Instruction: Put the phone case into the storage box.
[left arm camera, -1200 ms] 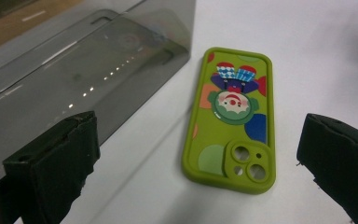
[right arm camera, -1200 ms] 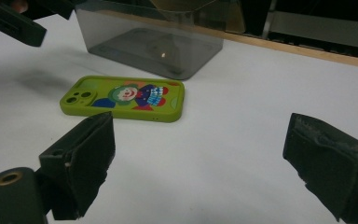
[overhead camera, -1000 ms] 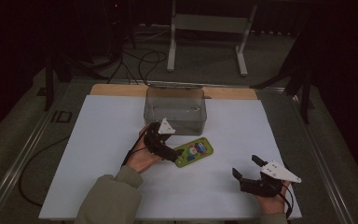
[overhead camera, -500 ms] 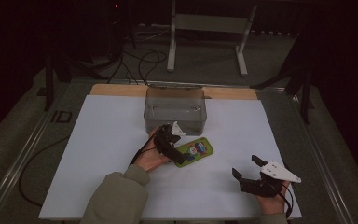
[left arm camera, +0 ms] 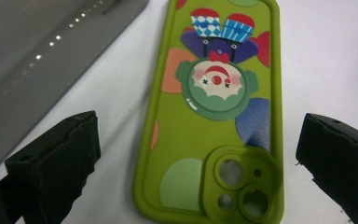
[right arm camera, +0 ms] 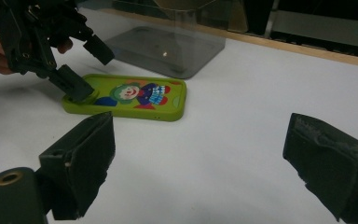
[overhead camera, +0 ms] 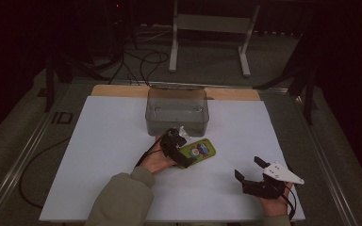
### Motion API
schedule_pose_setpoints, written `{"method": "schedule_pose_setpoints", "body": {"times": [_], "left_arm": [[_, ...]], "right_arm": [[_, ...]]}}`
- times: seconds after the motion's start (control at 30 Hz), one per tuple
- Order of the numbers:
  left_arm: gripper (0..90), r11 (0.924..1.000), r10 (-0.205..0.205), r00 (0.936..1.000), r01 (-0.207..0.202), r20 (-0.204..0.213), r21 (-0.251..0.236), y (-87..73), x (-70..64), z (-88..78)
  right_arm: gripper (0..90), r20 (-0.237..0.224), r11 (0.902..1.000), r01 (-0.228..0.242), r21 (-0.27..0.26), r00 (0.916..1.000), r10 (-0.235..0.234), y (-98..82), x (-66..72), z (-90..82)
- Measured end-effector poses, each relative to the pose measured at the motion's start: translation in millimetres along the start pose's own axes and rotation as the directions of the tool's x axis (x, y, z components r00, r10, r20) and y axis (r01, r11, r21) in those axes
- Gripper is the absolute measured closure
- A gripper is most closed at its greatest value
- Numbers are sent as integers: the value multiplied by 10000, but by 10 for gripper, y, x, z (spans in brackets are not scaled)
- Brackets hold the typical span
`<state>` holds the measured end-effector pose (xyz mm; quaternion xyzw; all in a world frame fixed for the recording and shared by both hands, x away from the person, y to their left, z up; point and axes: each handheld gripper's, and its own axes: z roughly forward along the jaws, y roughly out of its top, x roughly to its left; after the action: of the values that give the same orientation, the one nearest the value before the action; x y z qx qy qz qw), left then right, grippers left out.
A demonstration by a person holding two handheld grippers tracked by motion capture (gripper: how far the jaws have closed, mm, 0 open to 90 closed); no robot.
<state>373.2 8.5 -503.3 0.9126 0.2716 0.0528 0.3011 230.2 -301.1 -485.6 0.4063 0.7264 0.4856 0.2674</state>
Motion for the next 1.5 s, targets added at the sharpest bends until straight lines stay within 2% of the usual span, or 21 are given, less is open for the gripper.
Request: {"method": "schedule_pose_setpoints", "body": {"times": [0.17,0.23,0.3,0.33,0.4,0.57,0.67,0.8,1.13,1.23,1.37,1.5], "left_arm": [[28,9993,105,9996,-114,245,367,-3,-28,39],[41,9989,55,9992,-73,388,462,-7,-23,45],[61,9980,-35,9996,17,289,634,-13,-19,59],[65,9974,-37,9992,10,386,714,-19,-18,65],[80,9955,76,9996,-103,289,944,-28,-23,79],[133,9928,270,9994,-292,203,1163,-25,-22,57],[136,9857,749,9971,-720,-131,1525,-10,-80,70],[141,9835,755,9971,-725,-119,1657,0,-86,66],[158,9831,933,9952,-872,-306,1607,-4,-119,49],[160,9846,979,9940,-895,-493,1501,-7,-143,26],[161,9912,1013,9910,-930,-875,940,-6,-177,-104],[161,9942,1026,9873,-977,-1212,455,-13,-201,-263]], "right_arm": [[91,-8,10000,4,-4,10000,-4,0,0,1],[91,6,10000,22,9,10000,-22,0,1,0],[91,7,10000,13,-14,10000,-13,0,-1,-2],[91,10,10000,-1,-10,10000,1,0,-1,-2],[91,19,10000,7,10,10000,-7,-1,-1,0],[91,22,10000,23,32,10000,-23,-1,2,2],[91,13,10000,64,26,10000,-64,-1,4,4],[91,16,10000,52,44,10000,-52,-1,3,1],[91,-45,10000,4,73,10000,-4,2,14,11],[91,-75,9999,-67,106,9999,68,6,19,21],[91,-186,9999,-93,114,9998,95,14,37,40],[91,-319,9998,-4,191,9995,10,33,89,76]]}}
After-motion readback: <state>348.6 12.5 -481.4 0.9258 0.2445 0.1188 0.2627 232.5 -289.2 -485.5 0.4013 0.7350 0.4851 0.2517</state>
